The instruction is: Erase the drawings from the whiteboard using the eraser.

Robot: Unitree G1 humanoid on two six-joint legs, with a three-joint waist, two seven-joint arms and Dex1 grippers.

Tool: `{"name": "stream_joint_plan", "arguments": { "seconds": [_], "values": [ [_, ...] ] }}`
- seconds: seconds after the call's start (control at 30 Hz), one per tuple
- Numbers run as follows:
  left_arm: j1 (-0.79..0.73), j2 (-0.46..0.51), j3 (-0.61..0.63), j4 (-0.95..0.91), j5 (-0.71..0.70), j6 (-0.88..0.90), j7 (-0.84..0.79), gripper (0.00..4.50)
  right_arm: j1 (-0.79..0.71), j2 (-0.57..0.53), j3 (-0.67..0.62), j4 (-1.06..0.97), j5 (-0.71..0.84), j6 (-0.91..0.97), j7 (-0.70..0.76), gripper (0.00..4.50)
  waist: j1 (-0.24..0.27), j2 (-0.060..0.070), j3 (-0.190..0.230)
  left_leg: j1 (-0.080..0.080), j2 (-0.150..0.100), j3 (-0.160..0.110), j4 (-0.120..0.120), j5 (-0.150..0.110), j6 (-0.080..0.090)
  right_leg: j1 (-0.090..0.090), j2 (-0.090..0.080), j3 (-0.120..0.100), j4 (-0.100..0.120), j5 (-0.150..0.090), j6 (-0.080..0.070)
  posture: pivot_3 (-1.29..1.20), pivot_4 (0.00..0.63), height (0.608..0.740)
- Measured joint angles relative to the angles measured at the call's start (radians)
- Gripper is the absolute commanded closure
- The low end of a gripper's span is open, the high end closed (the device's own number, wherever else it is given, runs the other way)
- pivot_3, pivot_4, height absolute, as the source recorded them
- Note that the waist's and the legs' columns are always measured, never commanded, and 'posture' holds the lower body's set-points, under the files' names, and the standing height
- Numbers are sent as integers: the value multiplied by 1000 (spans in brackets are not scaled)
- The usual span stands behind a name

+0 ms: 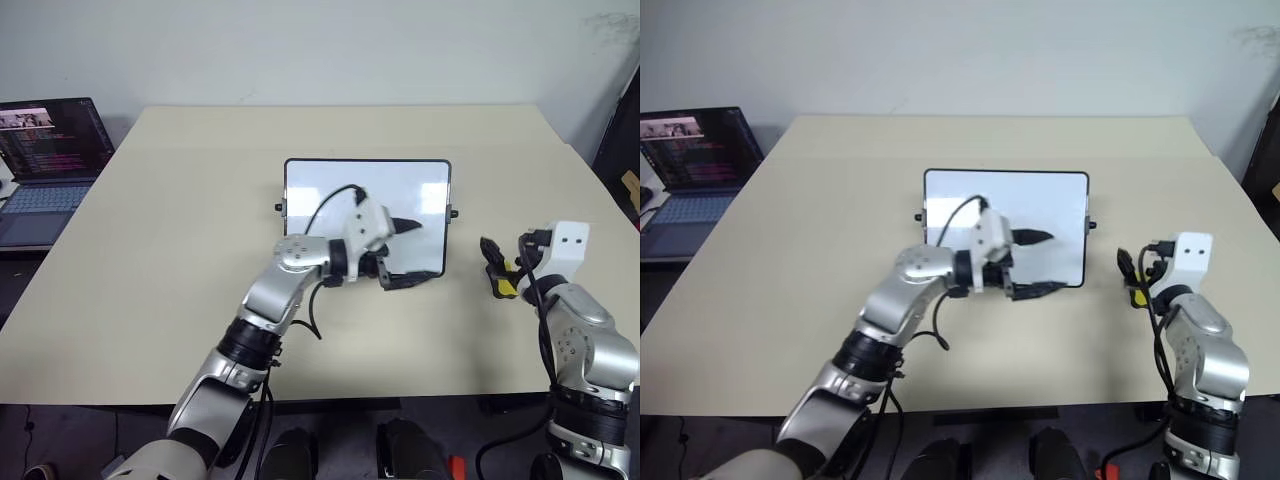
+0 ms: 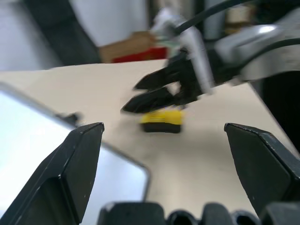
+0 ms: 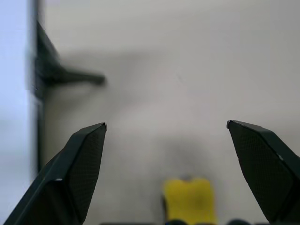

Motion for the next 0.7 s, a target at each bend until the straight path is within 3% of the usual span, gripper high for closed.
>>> {"name": "stream_joint_plan", "arguments": {
  "seconds": [0.13, 0.3, 0.5, 0.7],
  "values": [
    [152, 48, 146, -162, -16, 90, 152, 0, 114, 4, 52, -133, -15, -75, -4, 33, 3, 0, 0, 0, 0, 0, 0, 0, 0, 0, -1, 0, -1, 0, 0, 0, 150, 740],
    [356, 27, 275, -347, 13, 119, 385, 0, 277, 114, 135, -217, -47, -298, -24, 33, 8, 0, -1, 1, 0, 0, 1, 0, 0, 1, -2, 0, -1, 0, 1, 0, 150, 740],
    [561, 20, 381, -336, 119, 50, 600, 0, 459, 189, 165, -149, -26, -523, 28, 33, 14, 0, -1, 6, 0, 1, 0, 0, 0, 5, -2, 0, 0, 0, 0, 0, 150, 740],
    [625, -20, 393, -344, 133, 48, 688, 0, 474, 152, 156, -61, 11, -611, 74, 33, 23, 0, -1, 6, 0, 2, 1, -1, 1, 6, -1, 0, 0, 0, 0, 0, 150, 740]
  ]
}}
